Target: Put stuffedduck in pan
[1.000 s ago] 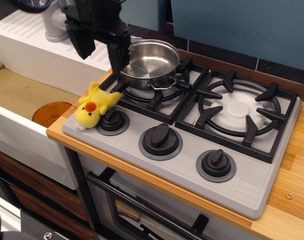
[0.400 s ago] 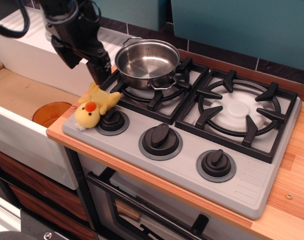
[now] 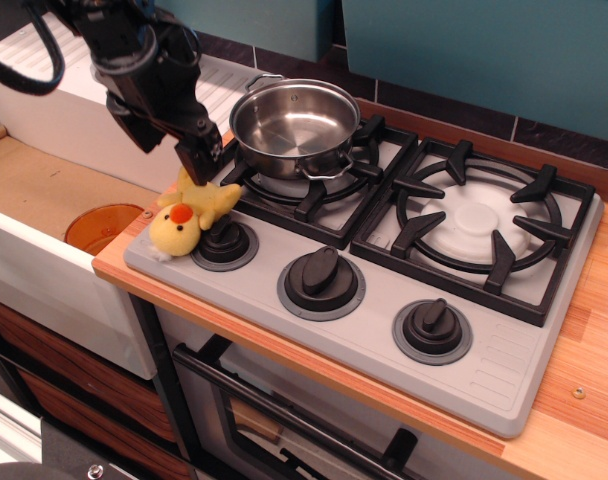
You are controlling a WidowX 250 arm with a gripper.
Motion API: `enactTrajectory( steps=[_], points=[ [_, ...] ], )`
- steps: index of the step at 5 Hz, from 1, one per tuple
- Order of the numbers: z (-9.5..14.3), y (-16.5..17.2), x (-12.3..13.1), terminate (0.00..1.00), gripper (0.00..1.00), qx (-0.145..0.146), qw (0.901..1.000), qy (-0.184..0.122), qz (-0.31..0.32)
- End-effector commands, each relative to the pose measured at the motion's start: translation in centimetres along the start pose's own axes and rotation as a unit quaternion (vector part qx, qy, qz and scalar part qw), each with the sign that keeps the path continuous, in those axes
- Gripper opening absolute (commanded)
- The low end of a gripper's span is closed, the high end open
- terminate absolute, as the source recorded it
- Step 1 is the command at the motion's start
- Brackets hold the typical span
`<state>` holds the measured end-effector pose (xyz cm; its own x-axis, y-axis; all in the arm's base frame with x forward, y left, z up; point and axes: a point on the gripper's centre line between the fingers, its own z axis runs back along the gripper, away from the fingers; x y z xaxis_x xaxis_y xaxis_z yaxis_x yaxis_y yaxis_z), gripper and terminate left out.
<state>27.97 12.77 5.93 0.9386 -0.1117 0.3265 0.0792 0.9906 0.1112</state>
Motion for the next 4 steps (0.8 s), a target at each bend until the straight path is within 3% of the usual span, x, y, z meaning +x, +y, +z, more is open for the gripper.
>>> enactTrajectory(
  steps=[1, 4],
  points=[
    [-1.0, -0.7, 0.2, 0.00, 1.00, 0.007, 0.9999, -0.009, -0.003],
    [-1.7, -2.1, 0.3, 0.00, 1.00, 0.008, 0.9996, 0.026, 0.011]
  ],
)
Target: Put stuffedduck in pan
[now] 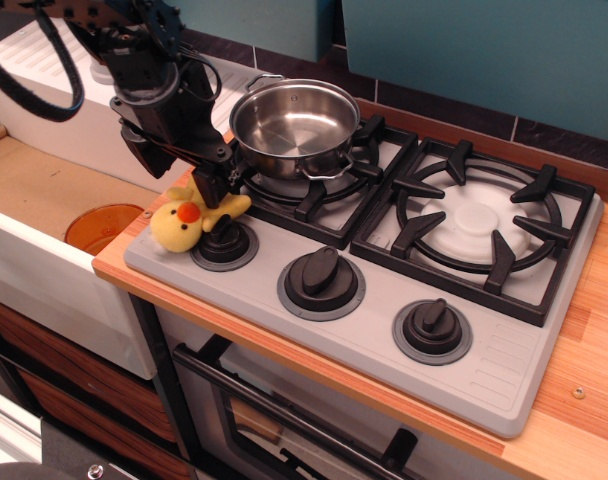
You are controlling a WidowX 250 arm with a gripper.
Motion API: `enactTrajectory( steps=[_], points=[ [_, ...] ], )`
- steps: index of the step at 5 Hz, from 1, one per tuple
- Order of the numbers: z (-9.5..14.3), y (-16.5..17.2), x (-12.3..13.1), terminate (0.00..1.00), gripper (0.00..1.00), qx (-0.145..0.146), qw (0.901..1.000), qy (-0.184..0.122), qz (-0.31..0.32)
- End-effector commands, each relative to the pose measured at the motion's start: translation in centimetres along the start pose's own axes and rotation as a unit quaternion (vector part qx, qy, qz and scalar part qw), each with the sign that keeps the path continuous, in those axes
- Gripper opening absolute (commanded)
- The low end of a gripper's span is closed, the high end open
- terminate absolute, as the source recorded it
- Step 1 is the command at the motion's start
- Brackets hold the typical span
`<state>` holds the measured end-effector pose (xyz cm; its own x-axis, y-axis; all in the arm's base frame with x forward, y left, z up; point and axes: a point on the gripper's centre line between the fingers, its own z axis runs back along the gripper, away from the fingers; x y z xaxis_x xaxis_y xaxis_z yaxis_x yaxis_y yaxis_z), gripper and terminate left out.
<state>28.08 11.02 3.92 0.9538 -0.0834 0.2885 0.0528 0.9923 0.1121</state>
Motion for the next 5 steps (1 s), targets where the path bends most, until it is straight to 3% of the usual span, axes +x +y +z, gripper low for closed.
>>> enactTrajectory(
  steps=[1, 3, 4, 5],
  points=[
    [-0.5, -0.2, 0.9, 0.00, 1.00, -0.001, 0.9999, 0.011, -0.003],
    [-1.9, -0.6, -0.4, 0.00, 1.00, 0.007, 0.9997, 0.017, 0.014],
    [-2.1, -1.4, -1.8, 0.00, 0.00, 0.022, 0.9987, 0.025, 0.039],
    [-2.1, -2.1, -2.2, 0.00, 0.00, 0.032, 0.9977, 0.029, 0.051]
  ],
)
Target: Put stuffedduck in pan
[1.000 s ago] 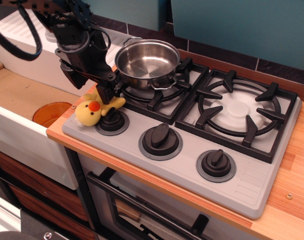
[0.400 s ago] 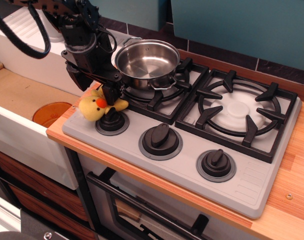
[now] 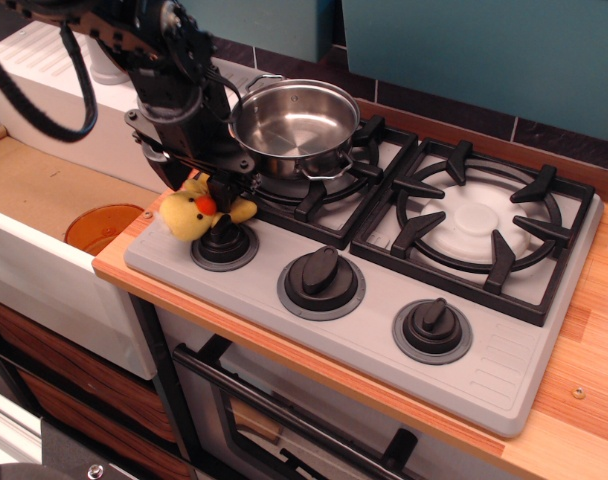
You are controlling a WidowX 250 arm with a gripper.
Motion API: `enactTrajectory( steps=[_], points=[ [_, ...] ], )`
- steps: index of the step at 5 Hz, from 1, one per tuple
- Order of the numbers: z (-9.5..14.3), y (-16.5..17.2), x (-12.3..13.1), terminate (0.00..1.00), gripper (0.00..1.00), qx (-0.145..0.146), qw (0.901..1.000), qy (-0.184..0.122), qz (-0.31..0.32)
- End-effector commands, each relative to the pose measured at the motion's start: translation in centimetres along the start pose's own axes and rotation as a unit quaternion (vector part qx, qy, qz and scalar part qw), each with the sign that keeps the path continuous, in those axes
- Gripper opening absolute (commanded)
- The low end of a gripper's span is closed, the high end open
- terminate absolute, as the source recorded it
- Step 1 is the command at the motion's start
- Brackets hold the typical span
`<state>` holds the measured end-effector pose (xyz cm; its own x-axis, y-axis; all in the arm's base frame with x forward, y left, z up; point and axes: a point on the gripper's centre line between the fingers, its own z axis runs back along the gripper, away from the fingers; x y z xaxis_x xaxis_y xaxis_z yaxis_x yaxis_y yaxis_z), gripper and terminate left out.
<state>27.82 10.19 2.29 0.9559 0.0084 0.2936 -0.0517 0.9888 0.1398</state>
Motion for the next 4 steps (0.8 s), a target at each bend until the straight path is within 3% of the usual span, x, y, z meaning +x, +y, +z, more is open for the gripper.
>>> enactTrajectory(
  steps=[1, 3, 4],
  points=[
    [-0.6, -1.3, -1.5, 0.00, 0.00, 0.007, 0.9995, 0.030, 0.010],
    [0.8, -1.1, 0.1, 0.00, 0.00, 0.009, 0.9991, 0.041, -0.007],
    [3.5, -0.9, 1.9, 0.00, 0.00, 0.022, 0.9981, 0.056, -0.014]
  ],
)
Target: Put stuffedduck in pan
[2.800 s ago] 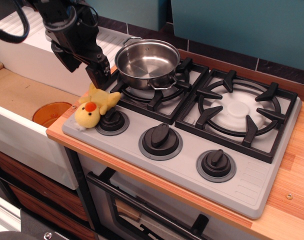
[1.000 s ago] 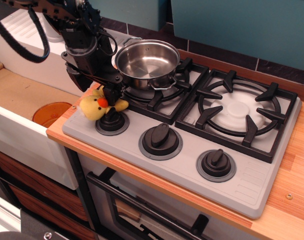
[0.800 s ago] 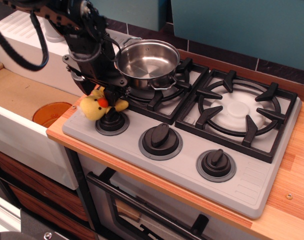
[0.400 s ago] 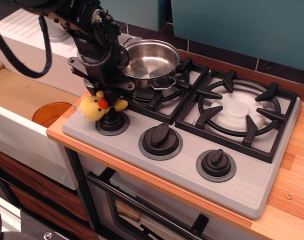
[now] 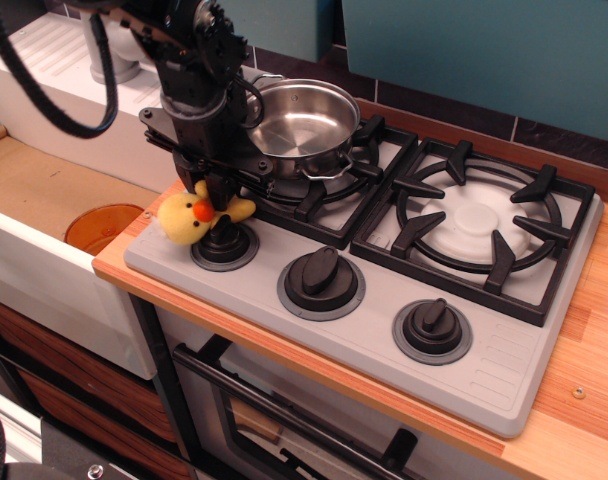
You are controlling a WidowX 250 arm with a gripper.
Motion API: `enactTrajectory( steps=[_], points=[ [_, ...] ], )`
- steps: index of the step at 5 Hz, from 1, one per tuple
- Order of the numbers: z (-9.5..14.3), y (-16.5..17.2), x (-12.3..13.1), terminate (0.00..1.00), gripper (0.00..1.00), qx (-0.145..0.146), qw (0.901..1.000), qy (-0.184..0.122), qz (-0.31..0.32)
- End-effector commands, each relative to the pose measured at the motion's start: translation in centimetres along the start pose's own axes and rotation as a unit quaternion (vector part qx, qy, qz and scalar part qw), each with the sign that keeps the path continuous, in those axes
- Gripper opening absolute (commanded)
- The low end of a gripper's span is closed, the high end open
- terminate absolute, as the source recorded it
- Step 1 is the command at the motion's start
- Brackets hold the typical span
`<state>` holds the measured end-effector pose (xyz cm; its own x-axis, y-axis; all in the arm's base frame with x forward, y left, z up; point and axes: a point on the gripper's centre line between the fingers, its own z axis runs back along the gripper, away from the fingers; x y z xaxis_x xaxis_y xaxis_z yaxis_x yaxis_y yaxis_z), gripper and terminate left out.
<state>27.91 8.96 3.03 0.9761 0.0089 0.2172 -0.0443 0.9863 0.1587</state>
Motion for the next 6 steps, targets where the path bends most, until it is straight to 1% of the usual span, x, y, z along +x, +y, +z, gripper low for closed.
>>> enactTrajectory(
  steps=[1, 2, 3, 4, 6],
  points=[
    [5.9, 0.7, 2.9, 0.00, 0.00, 0.029, 0.9988, 0.035, -0.016],
    [8.8, 0.7, 4.2, 0.00, 0.00, 0.045, 0.9975, 0.050, -0.021],
    [10.7, 0.6, 5.5, 0.00, 0.00, 0.053, 0.9965, 0.058, -0.027],
    [11.7, 0.2, 7.1, 0.00, 0.00, 0.055, 0.9960, 0.061, -0.035],
    [11.6, -0.5, 10.8, 0.00, 0.00, 0.045, 0.9962, 0.054, -0.052]
  ],
)
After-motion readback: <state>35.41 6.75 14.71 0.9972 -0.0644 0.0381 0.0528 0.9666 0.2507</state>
